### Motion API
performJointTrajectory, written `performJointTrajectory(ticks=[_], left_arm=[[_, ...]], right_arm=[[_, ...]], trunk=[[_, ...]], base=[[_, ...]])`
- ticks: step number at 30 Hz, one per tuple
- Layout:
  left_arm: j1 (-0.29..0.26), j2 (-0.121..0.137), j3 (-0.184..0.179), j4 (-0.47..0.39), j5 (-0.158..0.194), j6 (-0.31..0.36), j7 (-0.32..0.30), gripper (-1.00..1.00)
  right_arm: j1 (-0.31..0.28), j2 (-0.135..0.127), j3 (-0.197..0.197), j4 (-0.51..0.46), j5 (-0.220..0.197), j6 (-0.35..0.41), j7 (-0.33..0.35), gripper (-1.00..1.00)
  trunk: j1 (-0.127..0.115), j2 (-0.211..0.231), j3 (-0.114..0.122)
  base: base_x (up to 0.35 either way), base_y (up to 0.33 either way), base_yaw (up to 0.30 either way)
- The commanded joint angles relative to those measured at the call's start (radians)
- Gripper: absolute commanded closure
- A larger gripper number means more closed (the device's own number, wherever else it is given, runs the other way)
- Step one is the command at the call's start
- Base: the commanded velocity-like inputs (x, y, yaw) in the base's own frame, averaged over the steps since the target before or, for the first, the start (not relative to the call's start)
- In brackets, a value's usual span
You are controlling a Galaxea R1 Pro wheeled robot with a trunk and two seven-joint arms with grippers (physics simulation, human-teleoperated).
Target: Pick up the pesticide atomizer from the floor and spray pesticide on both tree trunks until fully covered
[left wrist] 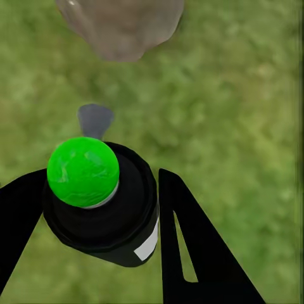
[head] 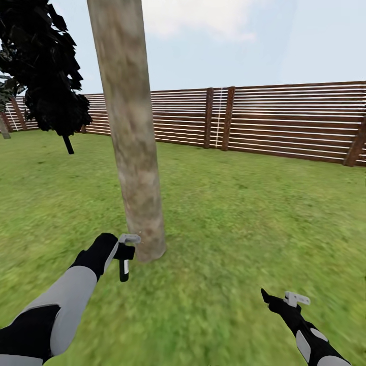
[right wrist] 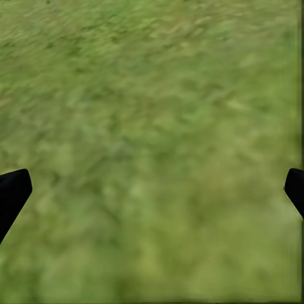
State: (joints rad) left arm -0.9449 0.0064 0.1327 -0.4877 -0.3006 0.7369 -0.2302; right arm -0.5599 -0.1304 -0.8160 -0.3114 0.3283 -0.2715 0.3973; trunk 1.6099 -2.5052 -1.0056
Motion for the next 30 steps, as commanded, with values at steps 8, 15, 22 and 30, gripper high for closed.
performJointTrajectory(ticks=[8, 15, 22, 30], left_arm=[[0.0, 0.001, -0.001, -0.001, -0.002, 0.004, 0.001, 1.0], [-0.105, 0.015, -0.001, -0.005, -0.003, 0.126, 0.001, 1.0], [-0.255, 0.012, -0.001, -0.006, -0.002, 0.166, 0.0, 1.0], [-0.396, 0.012, -0.014, -0.005, -0.002, 0.252, 0.0, 1.0]], right_arm=[[0.0, 0.0, 0.0, 0.0, 0.0, 0.0, 0.0, -1.0], [0.0, 0.0, 0.0, 0.0, 0.0, 0.0, 0.0, -1.0], [0.0, 0.0, 0.0, 0.0, 0.0, 0.0, -0.002, -1.0], [0.0, 0.0, 0.0, 0.0, 0.0, -0.001, -0.002, -1.0]], trunk=[[0.0, 0.0, 0.0], [0.0, 0.0, 0.0], [0.0, 0.0, 0.0], [0.0, 0.0, 0.0]], base=[[-0.069, 0.0, -0.075], [-0.023, 0.0, -0.018], [0.0, 0.0, 0.0], [0.0, 0.0, 0.0]])
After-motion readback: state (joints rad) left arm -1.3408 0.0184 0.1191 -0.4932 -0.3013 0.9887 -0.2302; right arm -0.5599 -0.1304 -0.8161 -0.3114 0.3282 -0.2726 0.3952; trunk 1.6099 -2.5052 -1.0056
